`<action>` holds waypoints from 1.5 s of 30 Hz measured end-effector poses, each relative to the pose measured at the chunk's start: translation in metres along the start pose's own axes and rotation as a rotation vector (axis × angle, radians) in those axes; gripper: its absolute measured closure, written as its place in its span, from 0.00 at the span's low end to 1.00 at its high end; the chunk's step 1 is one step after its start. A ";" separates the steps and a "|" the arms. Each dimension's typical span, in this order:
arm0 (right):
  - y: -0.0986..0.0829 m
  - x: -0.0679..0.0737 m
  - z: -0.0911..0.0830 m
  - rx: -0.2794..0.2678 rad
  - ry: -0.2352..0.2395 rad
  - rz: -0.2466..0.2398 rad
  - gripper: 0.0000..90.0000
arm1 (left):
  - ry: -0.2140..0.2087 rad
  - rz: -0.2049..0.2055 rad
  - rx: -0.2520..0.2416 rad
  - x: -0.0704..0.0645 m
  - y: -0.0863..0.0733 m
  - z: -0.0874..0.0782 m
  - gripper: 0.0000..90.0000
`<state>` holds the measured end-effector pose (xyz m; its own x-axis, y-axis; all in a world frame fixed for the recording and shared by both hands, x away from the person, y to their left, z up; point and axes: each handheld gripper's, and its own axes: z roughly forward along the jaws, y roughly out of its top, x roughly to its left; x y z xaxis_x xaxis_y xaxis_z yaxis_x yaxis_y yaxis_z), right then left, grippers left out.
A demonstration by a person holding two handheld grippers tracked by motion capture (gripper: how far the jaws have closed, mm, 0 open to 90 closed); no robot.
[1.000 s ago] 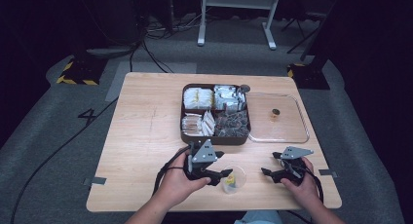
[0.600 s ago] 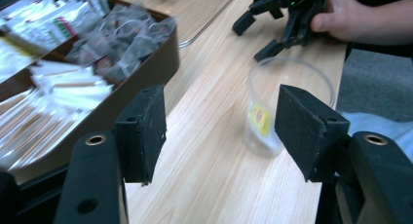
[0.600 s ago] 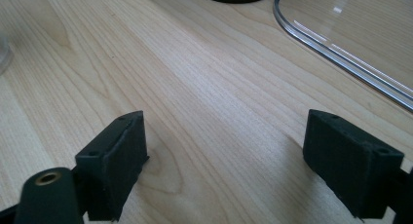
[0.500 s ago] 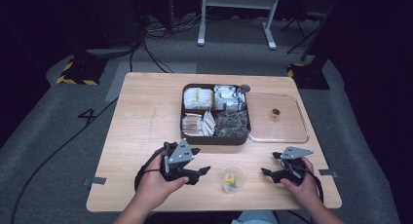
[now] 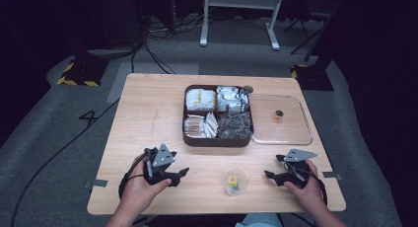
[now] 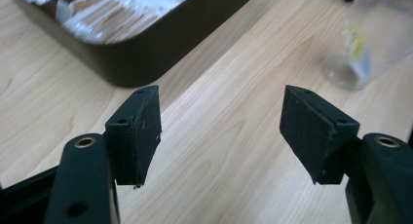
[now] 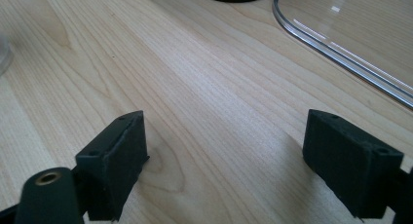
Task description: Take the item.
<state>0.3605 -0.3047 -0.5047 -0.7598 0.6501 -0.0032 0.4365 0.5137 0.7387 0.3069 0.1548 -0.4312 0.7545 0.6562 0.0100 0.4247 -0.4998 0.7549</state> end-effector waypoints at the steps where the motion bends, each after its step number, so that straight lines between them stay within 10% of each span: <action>1: 0.000 0.000 0.000 0.000 0.000 0.000 0.18 | 0.002 -0.006 0.004 0.002 -0.003 0.000 0.35; 10: 0.000 0.004 0.000 0.002 -0.025 0.021 0.18 | 0.060 -0.096 0.093 0.017 -0.036 0.005 0.34; 27: 0.000 0.004 0.000 0.001 -0.025 0.021 0.18 | 0.087 -0.143 0.204 0.032 -0.072 0.010 0.29; 36: 0.000 0.004 0.000 0.001 -0.025 0.022 0.18 | 0.100 -0.135 0.105 0.036 -0.083 0.018 0.09; 45: 0.000 0.004 0.000 0.001 -0.025 0.022 0.18 | 0.125 -0.150 0.120 0.037 -0.082 0.020 0.04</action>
<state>0.3575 -0.3028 -0.5046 -0.7380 0.6748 -0.0037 0.4533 0.4998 0.7381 0.3095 0.2086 -0.5054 0.6135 0.7896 -0.0100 0.5896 -0.4496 0.6710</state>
